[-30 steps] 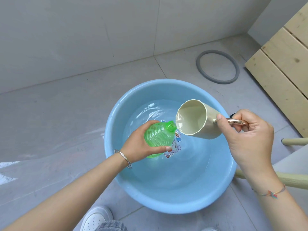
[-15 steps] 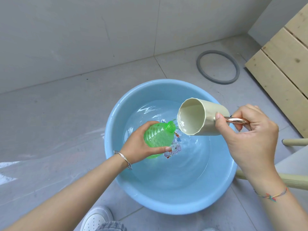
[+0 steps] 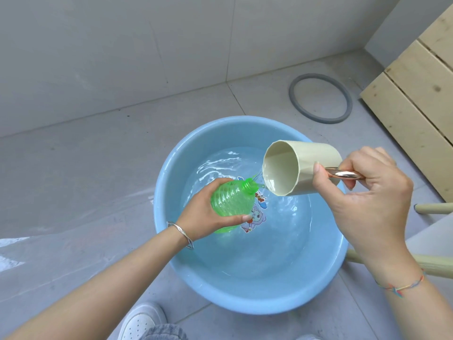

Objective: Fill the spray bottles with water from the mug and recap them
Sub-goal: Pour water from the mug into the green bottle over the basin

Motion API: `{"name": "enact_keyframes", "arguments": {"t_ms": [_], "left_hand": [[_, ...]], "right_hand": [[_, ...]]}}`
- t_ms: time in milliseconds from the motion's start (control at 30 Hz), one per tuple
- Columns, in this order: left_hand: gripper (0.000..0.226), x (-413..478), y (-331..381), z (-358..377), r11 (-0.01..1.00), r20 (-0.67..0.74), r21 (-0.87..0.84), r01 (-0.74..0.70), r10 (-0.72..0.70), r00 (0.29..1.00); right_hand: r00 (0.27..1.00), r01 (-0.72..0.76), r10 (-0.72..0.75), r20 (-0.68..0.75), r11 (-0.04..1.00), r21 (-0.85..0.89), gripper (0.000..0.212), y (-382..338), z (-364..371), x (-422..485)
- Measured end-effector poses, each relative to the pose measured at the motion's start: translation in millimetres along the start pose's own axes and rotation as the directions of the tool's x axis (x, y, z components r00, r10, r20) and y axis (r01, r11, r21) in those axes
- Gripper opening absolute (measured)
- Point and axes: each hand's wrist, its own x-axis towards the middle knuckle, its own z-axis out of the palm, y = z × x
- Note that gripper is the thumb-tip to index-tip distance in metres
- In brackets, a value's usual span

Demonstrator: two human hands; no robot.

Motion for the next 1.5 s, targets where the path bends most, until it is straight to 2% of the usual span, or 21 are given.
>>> {"name": "enact_keyframes", "arguments": {"t_ms": [433, 700, 933, 1500], "left_hand": [[0.086, -2.6, 0.6, 2.7, 1.0, -0.002, 0.0, 0.01, -0.01, 1.0], [0.076, -1.3, -0.8, 5.6, 1.0, -0.014, 0.028, -0.009, 0.009, 1.0], [0.079, -0.9, -2.6, 5.3, 1.0, -0.011, 0.029, -0.003, 0.003, 1.0], [0.077, -3.2, -0.8, 5.6, 1.0, -0.001, 0.001, -0.027, 0.027, 1.0]], "right_hand": [[0.997, 0.074, -0.075, -0.004, 0.995, -0.059, 0.036, -2.4, 3.5, -0.9], [0.991, 0.132, -0.133, -0.001, 0.986, -0.099, 0.038, -3.6, 3.2, -0.5], [0.978, 0.207, -0.207, 0.01, 0.971, -0.122, 0.036, -6.1, 4.4, 0.6], [0.889, 0.458, -0.456, 0.043, 0.877, -0.143, 0.034, -9.1, 10.3, -3.3]]}}
